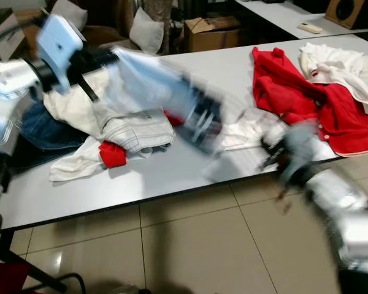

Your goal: Hang hanger

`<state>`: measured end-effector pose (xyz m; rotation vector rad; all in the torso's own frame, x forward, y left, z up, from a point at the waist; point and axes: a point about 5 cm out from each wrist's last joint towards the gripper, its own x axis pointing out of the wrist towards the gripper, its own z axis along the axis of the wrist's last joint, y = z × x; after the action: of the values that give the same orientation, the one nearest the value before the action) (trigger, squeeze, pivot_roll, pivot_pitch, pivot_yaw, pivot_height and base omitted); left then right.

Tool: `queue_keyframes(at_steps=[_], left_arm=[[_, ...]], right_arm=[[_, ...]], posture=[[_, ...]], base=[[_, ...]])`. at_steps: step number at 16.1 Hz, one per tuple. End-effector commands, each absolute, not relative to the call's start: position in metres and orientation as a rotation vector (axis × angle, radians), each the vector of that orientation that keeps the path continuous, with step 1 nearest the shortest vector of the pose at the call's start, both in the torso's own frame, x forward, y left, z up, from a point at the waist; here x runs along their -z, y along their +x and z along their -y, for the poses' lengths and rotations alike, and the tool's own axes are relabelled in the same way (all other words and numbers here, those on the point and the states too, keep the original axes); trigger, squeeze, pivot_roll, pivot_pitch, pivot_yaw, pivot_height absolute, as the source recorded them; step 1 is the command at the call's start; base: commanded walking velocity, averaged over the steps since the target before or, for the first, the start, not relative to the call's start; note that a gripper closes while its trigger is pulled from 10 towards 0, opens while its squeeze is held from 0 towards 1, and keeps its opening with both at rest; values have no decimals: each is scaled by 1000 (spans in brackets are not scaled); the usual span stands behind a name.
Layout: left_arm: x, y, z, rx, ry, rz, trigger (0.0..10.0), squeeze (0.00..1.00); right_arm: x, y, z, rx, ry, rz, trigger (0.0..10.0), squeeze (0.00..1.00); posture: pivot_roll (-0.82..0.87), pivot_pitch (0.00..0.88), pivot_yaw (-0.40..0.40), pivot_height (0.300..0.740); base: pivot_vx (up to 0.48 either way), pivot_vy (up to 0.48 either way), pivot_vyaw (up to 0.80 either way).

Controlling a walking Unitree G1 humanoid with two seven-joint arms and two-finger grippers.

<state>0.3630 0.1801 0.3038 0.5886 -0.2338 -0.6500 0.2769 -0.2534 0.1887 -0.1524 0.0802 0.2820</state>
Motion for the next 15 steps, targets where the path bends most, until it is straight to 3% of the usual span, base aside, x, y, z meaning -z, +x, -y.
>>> queue_keyframes(at_steps=[1, 7, 9, 13, 15], left_arm=[[-324, 361, -188, 603, 580, 300, 0, 0], [-265, 348, -158, 803, 480, 146, 0, 0], [-257, 344, -147, 867, 407, 112, 0, 0], [-258, 338, -144, 966, 396, 73, 0, 0], [-280, 318, -143, 1203, 249, 104, 0, 0]], right_arm=[[-206, 279, 276, -169, -165, -10, 10000, 0], [-165, 268, 260, -226, -96, -120, 10000, 0], [-139, 250, 244, -394, -102, -242, 10000, 0], [-144, 243, 244, -452, -107, -234, 10000, 0], [-179, 249, 248, -476, 14, -70, 10000, 0]], posture=[[-137, 0, 61, 740], [-136, 0, 59, 740], [-132, 0, 61, 740], [-145, 0, 76, 740], [-148, 0, 78, 740]], base=[[0, 0, 0], [0, 0, 0], [0, 0, 0], [0, 0, 0], [0, 0, 0]])
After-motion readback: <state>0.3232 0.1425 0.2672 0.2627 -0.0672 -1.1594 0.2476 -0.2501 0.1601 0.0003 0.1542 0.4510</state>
